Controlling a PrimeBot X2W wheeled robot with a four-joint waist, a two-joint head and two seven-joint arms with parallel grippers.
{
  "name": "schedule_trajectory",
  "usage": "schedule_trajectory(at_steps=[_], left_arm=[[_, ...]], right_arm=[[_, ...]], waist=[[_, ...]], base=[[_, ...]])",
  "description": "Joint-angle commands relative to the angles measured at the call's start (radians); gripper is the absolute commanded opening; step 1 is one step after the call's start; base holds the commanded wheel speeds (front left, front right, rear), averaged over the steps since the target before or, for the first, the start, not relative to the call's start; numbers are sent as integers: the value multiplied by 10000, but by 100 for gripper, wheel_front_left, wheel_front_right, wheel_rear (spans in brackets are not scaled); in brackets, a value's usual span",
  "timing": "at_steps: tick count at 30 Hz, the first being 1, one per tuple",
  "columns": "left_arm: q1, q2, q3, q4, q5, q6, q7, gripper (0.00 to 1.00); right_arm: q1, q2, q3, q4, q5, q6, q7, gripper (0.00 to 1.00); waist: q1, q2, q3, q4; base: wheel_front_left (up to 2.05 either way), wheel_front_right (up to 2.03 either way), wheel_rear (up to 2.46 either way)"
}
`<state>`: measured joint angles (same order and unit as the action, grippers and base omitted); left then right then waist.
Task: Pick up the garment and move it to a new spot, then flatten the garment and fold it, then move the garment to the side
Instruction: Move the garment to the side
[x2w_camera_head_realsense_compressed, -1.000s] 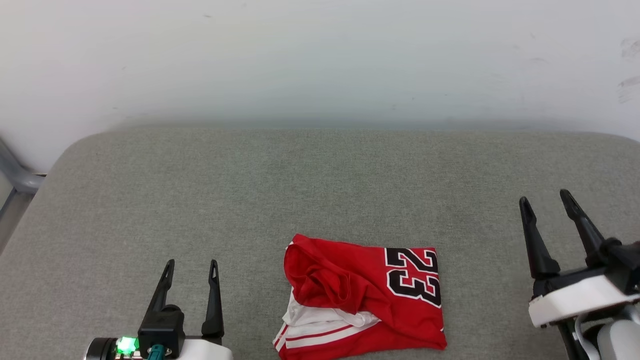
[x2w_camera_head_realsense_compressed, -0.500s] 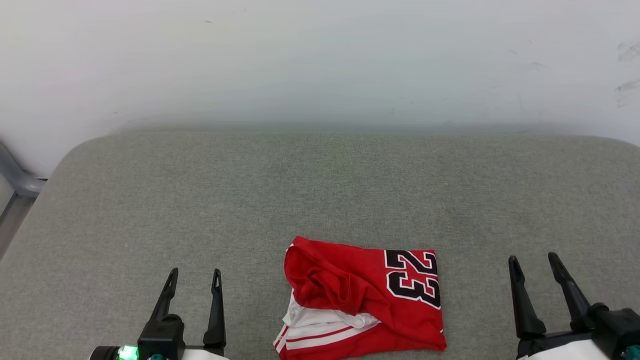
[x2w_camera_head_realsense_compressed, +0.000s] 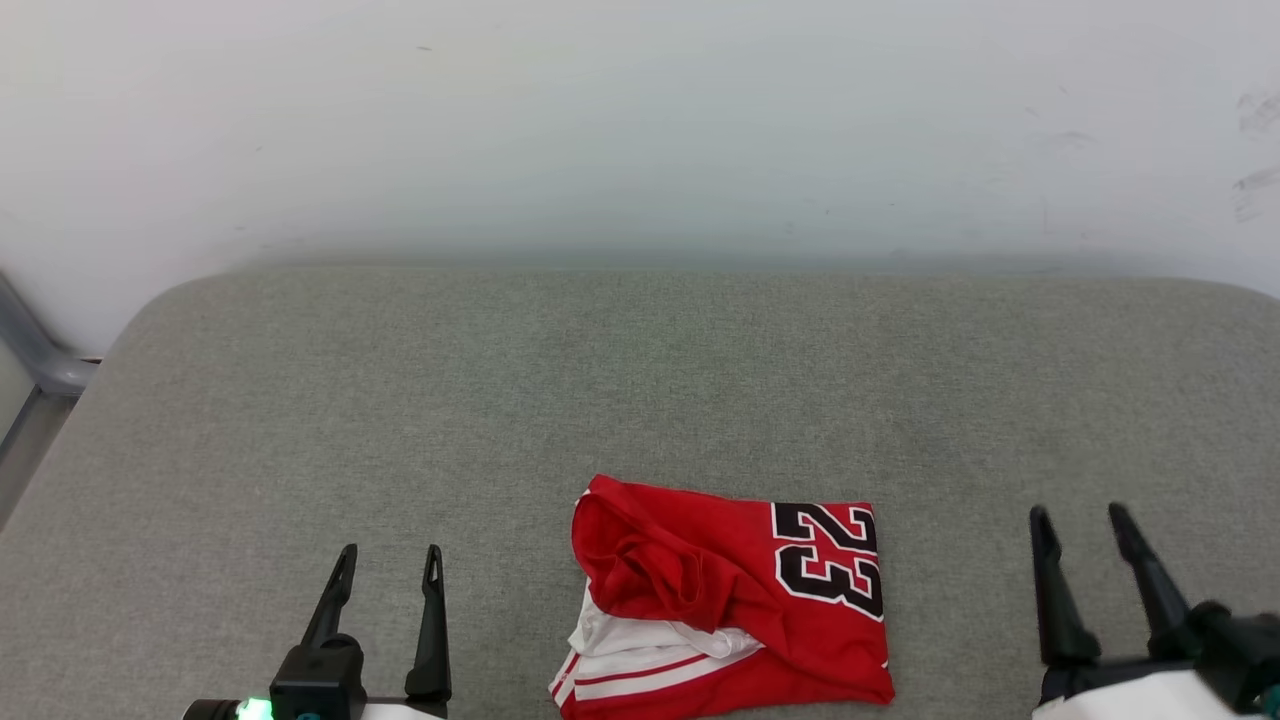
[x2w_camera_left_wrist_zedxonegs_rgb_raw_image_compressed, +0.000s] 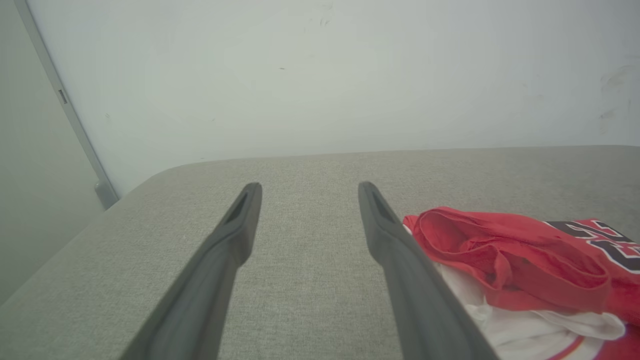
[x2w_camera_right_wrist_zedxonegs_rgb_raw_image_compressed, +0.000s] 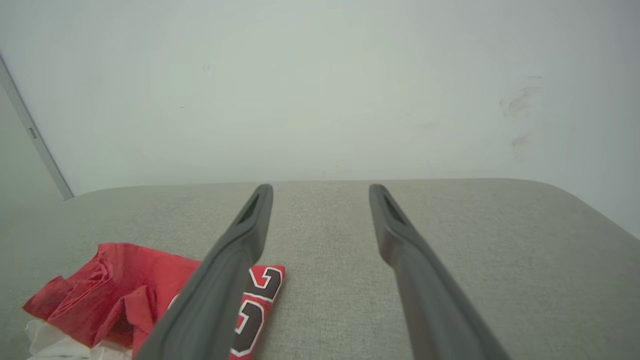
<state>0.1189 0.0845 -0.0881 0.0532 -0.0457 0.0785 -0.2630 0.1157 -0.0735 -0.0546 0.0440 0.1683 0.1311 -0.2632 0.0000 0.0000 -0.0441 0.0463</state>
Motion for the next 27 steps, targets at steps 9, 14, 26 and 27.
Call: schedule_trajectory(at_steps=[9,14,26,27], left_arm=[[-48,-73,60,48,79,-68,-20,100],[-120,-88,55,111,132,-75,-20,100],[-271,-129,-17,155,195,-133,-20,100],[-288,-134,-35,154,200,-135,-20,100]], right_arm=[[-2296,-1159,-199,-163,1062,-8,505,100],[-3688,-2052,380,-37,1748,-10,1660,100],[-5097,-3227,2818,1645,4158,-10,6609,100],[-5080,-3258,2941,1810,4340,-10,6921,100]], waist=[[0,0,87,84],[0,0,131,167],[0,0,343,451],[0,0,380,489]], base=[[0,0,0],[0,0,0],[0,0,0],[0,0,0]])
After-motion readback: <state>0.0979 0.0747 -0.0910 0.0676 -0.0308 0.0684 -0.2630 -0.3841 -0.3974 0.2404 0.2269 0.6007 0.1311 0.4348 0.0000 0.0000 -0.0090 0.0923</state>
